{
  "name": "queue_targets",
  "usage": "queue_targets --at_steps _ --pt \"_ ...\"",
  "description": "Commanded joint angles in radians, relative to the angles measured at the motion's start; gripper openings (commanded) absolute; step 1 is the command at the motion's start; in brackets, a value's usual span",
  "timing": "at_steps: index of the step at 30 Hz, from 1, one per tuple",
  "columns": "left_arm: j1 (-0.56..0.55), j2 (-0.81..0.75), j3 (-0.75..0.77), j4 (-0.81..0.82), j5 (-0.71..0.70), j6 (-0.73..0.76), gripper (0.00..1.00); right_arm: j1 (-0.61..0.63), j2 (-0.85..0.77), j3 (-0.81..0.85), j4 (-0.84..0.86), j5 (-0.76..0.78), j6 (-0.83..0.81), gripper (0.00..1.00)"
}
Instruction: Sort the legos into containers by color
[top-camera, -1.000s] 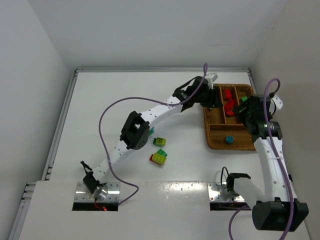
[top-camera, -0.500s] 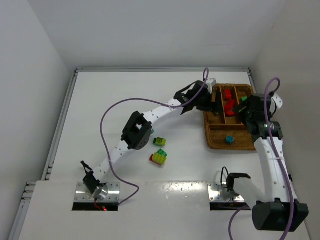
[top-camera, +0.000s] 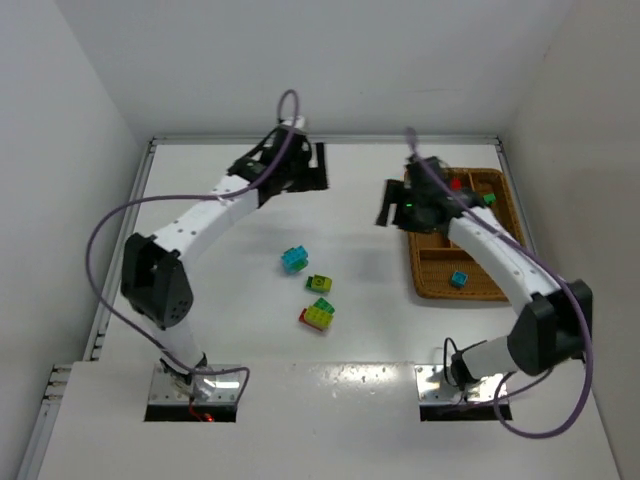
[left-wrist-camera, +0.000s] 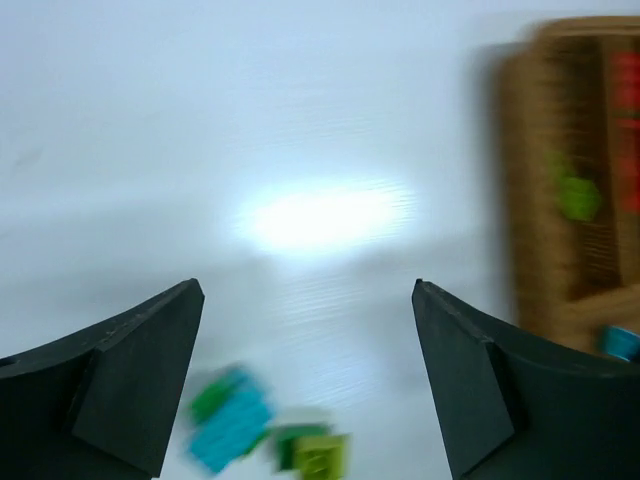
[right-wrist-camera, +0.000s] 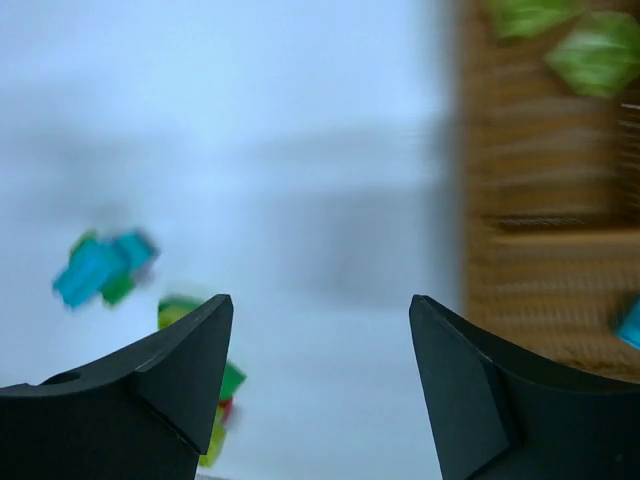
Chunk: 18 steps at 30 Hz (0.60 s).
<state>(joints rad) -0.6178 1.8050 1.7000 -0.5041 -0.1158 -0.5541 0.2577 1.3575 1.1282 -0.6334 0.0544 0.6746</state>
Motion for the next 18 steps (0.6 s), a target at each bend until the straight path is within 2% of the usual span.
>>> queue_targets --at_steps 1,2,4,6,9,18 --pt "0.117 -0.110 -0.172 -0.122 -0.133 -0.039 0.93 0.228 0.132 0.106 -0.014 0.004 -0.144 0.72" --pt "0.145 -0.137 -0.203 -0.132 -0.142 -0.040 0.96 0.303 0.165 0.129 -0.025 -0.025 -0.180 0.72" --pt "0.216 -0.223 -0.282 -0.143 -0.159 -0.055 0.96 0.362 0.254 0.153 -0.037 -0.121 -0.312 0.71" --pt "0.266 -0.277 -0.322 -0.143 -0.159 -0.055 0.96 0.445 0.308 0.163 -0.051 -0.122 -0.395 0.71" --pt "0.309 -0.347 -0.361 -0.143 -0.159 -0.037 0.96 0.538 0.382 0.188 -0.060 -0.041 -0.472 0.70" --pt "0.404 -0.366 -0.352 -0.143 -0.108 -0.004 0.96 0.597 0.488 0.188 0.024 -0.065 -0.569 0.70"
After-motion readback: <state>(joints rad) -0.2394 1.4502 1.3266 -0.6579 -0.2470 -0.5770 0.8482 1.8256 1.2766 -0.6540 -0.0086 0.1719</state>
